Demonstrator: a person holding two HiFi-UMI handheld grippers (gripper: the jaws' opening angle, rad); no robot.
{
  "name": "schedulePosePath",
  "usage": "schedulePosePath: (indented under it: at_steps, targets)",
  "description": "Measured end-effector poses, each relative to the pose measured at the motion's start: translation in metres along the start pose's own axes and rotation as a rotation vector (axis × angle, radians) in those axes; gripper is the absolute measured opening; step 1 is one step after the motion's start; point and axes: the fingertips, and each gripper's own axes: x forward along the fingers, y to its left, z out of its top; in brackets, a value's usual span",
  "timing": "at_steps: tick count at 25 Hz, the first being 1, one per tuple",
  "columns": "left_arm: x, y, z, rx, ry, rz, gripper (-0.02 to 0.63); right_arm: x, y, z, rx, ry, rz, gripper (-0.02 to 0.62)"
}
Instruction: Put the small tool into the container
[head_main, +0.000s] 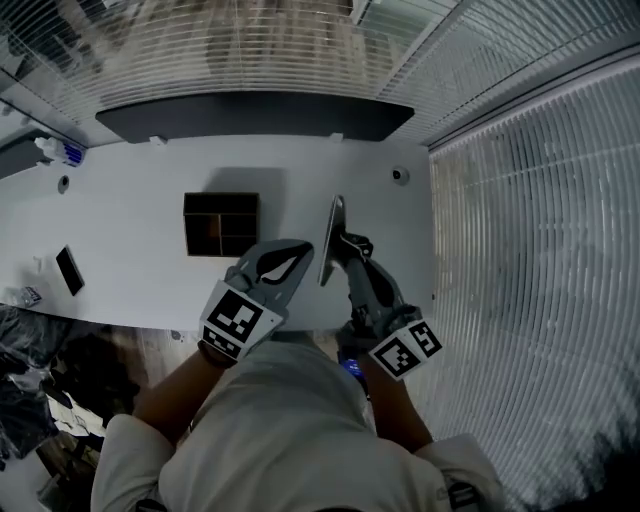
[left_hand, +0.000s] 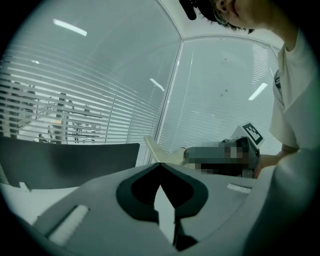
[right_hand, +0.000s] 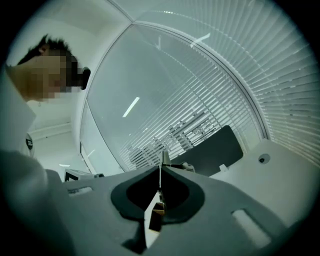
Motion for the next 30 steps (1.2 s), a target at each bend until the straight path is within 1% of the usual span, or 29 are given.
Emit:
schedulePosePath:
  at_steps: [6, 9, 12, 15, 20, 23, 27, 30]
  targets:
    - [-0.031, 0.027, 0.006, -0.020, -0.042, 0.079, 0.003, 0.026, 0.031, -0.006, -0.060, 0.047, 0.077, 0.006]
    - [-0.048, 0.041, 0.005, -0.031, -0.064, 0.128, 0.003, 0.039, 0.045, -0.016, -0.087, 0.082, 0.119, 0.006]
    - [-0.074, 0.058, 0.001, -0.059, -0.069, 0.176, 0.003, 0.057, 0.068, -0.027, -0.111, 0.123, 0.157, 0.006]
    - [-0.103, 0.080, 0.004, -0.066, -0.098, 0.228, 0.003, 0.076, 0.093, -0.040, -0.146, 0.168, 0.196, 0.006]
    - [-0.118, 0.093, -0.003, -0.076, -0.105, 0.302, 0.003, 0.090, 0.103, -0.053, -0.172, 0.209, 0.270, 0.006]
    - [-0.137, 0.104, -0.012, -0.093, -0.108, 0.339, 0.003, 0.102, 0.118, -0.069, -0.186, 0.234, 0.312, 0.006]
    - [-0.165, 0.117, -0.019, -0.113, -0.110, 0.374, 0.003, 0.116, 0.145, -0.086, -0.222, 0.263, 0.358, 0.006]
    - [-0.176, 0.122, -0.024, -0.126, -0.106, 0.392, 0.003, 0.120, 0.156, -0.093, -0.264, 0.278, 0.386, 0.006]
